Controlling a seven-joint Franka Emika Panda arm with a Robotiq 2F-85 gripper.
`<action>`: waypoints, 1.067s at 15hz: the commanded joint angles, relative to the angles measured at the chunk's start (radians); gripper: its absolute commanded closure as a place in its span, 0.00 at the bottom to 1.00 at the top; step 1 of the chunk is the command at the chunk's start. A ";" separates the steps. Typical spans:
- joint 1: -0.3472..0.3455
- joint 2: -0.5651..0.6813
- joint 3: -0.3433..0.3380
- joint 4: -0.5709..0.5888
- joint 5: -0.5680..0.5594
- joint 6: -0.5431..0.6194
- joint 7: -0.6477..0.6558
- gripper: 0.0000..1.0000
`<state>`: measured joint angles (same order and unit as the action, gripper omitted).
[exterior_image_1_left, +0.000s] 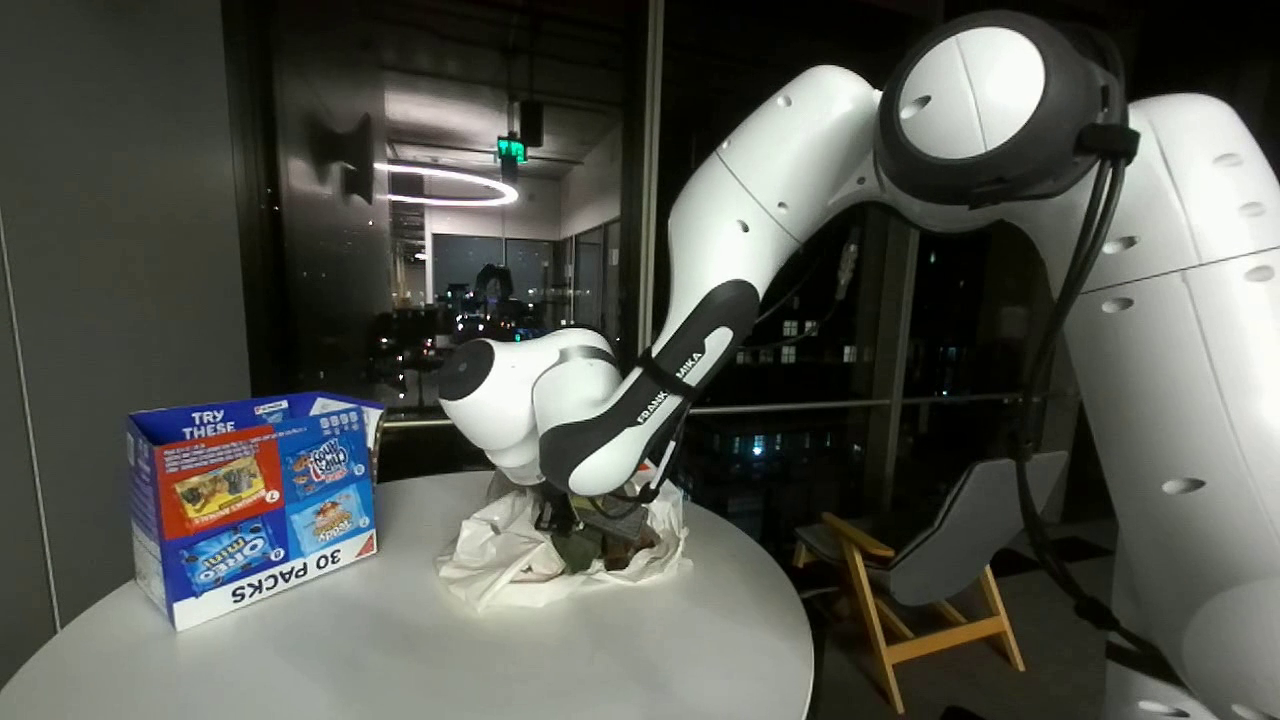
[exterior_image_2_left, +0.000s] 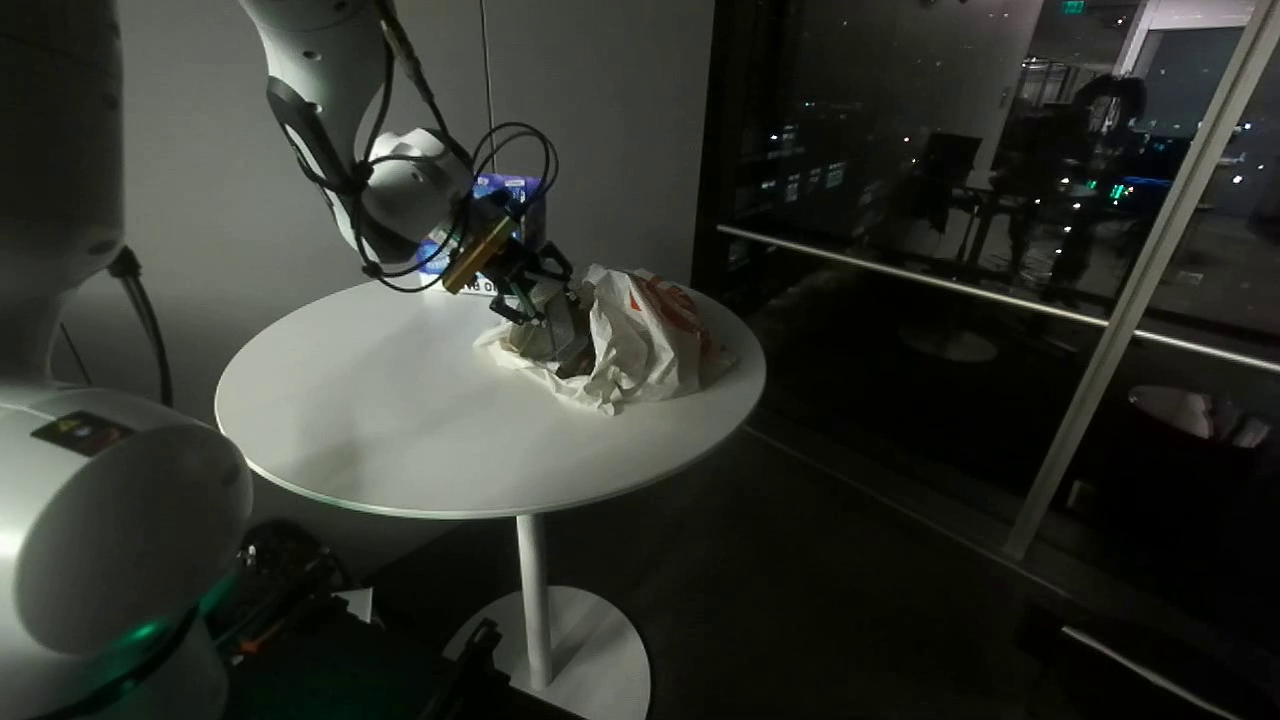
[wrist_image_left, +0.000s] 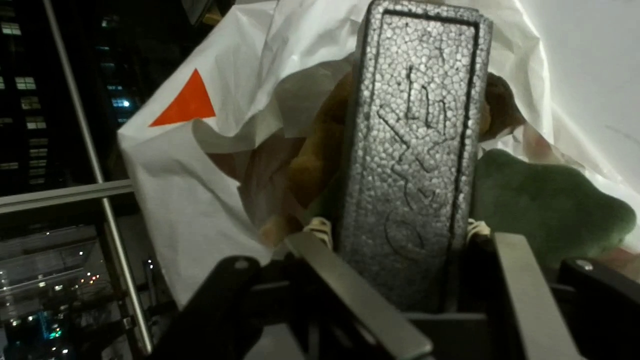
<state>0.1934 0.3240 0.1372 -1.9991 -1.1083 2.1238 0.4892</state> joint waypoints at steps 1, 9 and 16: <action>-0.001 -0.046 -0.008 -0.044 -0.062 0.072 0.003 0.64; 0.006 -0.058 -0.021 -0.074 -0.334 0.019 0.168 0.64; -0.013 -0.029 -0.026 -0.088 -0.423 -0.070 0.215 0.64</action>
<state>0.1777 0.2884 0.1197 -2.0811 -1.4588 2.1135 0.6603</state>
